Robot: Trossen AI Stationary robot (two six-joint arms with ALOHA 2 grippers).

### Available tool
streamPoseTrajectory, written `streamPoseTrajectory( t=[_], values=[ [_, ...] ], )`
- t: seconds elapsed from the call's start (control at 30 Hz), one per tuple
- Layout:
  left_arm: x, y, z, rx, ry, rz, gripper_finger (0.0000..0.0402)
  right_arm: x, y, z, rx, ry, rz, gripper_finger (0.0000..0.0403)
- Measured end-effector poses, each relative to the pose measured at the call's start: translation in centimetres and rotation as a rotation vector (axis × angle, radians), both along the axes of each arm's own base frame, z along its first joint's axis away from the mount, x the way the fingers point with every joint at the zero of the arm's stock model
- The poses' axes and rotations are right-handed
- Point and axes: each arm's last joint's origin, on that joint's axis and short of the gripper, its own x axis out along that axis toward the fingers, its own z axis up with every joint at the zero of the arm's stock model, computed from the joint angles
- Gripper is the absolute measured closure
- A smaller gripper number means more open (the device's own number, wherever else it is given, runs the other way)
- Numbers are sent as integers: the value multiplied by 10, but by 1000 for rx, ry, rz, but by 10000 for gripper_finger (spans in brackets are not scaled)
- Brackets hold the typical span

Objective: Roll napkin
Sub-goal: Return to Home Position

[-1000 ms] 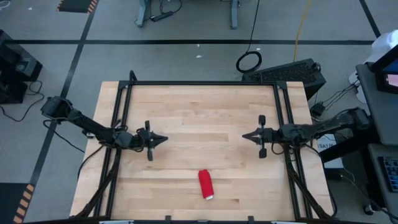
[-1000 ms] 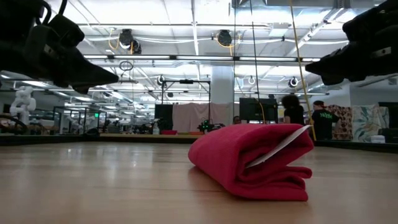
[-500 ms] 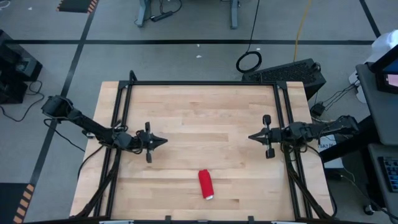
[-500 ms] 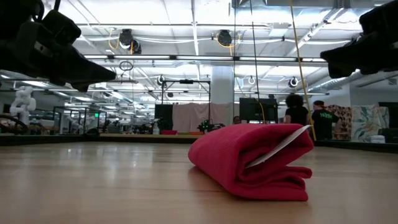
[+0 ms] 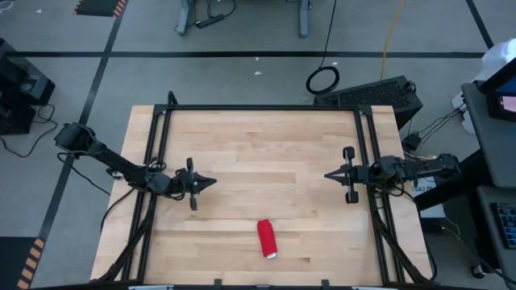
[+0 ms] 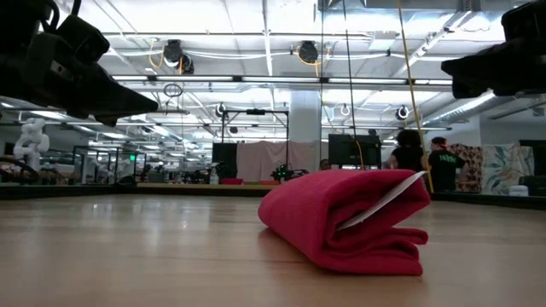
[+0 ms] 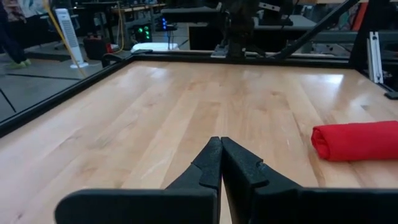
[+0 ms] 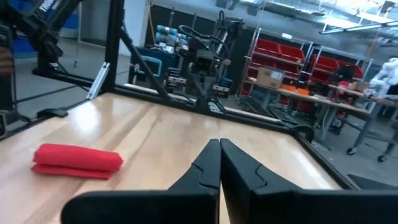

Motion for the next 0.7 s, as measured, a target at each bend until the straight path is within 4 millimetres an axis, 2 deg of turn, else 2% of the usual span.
streamPoseTrajectory(
  t=[0.33,0.7],
  values=[
    [0,1,3,-15,-29,25,389,1,-11,0,-9,-3,-56,403],
    [0,1,2,-31,-27,28,389,2,-12,-3,58,31,-34,403]
  ],
)
